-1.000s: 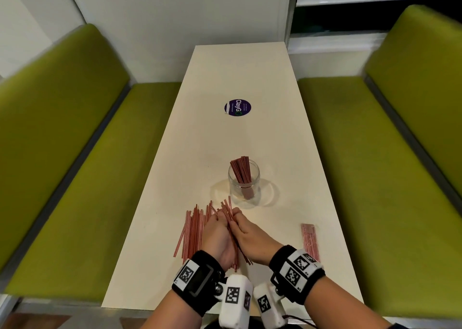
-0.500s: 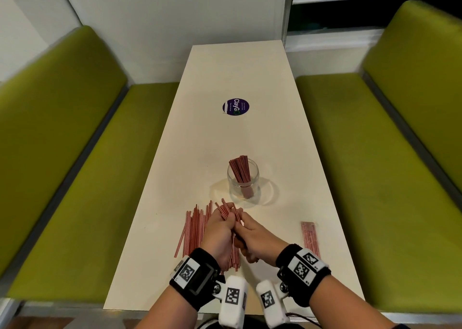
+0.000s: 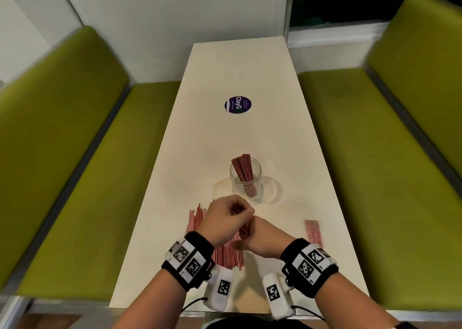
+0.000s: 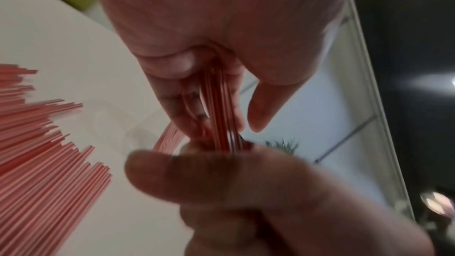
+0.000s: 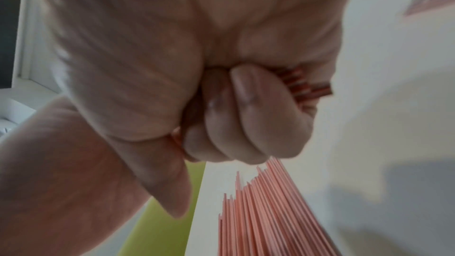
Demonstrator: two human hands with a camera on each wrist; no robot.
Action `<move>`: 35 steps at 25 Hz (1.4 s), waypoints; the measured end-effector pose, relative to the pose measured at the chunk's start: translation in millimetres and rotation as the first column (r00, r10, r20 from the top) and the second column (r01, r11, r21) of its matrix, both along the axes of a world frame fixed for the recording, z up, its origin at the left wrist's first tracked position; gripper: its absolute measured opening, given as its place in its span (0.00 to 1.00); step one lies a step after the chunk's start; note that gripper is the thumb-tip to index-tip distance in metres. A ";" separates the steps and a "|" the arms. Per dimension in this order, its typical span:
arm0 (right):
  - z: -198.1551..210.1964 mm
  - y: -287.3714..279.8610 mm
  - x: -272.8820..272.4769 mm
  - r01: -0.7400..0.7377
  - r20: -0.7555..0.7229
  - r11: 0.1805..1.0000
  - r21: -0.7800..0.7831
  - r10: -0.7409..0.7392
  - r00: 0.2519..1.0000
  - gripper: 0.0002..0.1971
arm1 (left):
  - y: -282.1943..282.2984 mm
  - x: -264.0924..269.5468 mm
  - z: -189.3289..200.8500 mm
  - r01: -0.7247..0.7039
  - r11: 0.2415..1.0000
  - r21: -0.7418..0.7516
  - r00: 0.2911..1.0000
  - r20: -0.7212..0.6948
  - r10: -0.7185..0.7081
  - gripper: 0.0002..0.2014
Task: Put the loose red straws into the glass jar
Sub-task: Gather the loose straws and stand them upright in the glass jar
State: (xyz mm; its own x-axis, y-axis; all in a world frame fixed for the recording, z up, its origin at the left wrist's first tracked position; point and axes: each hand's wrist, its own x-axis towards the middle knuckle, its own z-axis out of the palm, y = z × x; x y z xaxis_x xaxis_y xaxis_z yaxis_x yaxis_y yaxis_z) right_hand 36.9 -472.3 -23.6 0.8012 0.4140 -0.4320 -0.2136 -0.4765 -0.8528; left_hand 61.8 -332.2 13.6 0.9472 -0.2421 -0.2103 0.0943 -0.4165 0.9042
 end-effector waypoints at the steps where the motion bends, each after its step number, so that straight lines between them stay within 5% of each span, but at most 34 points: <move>1: -3.2 -0.3 1.1 0.011 0.010 1.000 0.020 -0.011 1.000 0.26 | -3.9 -4.1 0.0 0.026 0.993 0.118 0.998 0.054 -0.033 0.03; 3: -3.7 -3.0 3.3 0.064 -0.012 0.997 0.037 -0.064 0.998 0.31 | -3.7 -8.1 -1.6 0.033 0.979 0.201 0.991 0.117 -0.058 0.04; 7: 1.8 -23.7 5.1 0.201 -0.148 0.960 0.194 -0.174 0.974 0.11 | 11.0 -8.8 -6.5 0.101 0.984 0.149 0.991 0.076 -0.113 0.05; 12: 5.4 -38.7 14.5 0.510 -0.383 0.691 0.512 -0.348 0.856 0.13 | 18.6 -4.6 -18.1 -0.124 0.992 -0.011 0.987 0.105 0.125 0.04; 16: -0.6 -17.2 21.2 0.627 -0.416 0.587 0.512 -0.469 0.779 0.09 | 0.9 -5.1 -17.6 -0.139 0.990 -0.035 0.986 0.086 0.141 0.04; 20: -3.1 -22.0 33.6 0.678 -0.348 0.586 0.443 -0.584 0.733 0.13 | 5.7 20.6 4.0 -0.123 0.992 0.008 0.991 0.063 0.122 0.04; 23: -5.8 -32.1 42.0 0.737 -0.273 0.575 0.355 -0.690 0.670 0.12 | 8.9 65.4 34.0 -0.152 0.968 0.199 0.946 0.312 0.085 0.03; 25: -6.2 -34.3 43.6 0.751 -0.275 0.573 0.328 -0.702 0.656 0.11 | 3.6 99.6 45.9 -0.087 0.918 0.387 0.890 0.444 -0.103 0.04; 29: -5.9 -32.4 42.5 0.718 -0.247 0.643 0.268 -0.674 0.696 0.09 | -24.8 141.0 32.5 0.192 0.672 0.715 0.828 0.250 -0.502 0.05; 35: -9.9 -44.4 37.7 0.731 -0.242 0.633 0.254 -0.690 0.682 0.11 | -52.9 153.6 13.3 0.291 0.384 0.876 0.657 0.109 -0.746 0.08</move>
State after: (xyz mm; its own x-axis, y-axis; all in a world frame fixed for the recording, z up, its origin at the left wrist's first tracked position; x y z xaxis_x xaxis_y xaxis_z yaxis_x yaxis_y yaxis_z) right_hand 74.6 -516.6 -33.5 0.8587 -0.1399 -0.4931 -0.4750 0.1440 -0.8681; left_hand 215.4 -385.1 26.9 0.6984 -0.6849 -0.2078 -0.6877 -0.7226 0.0701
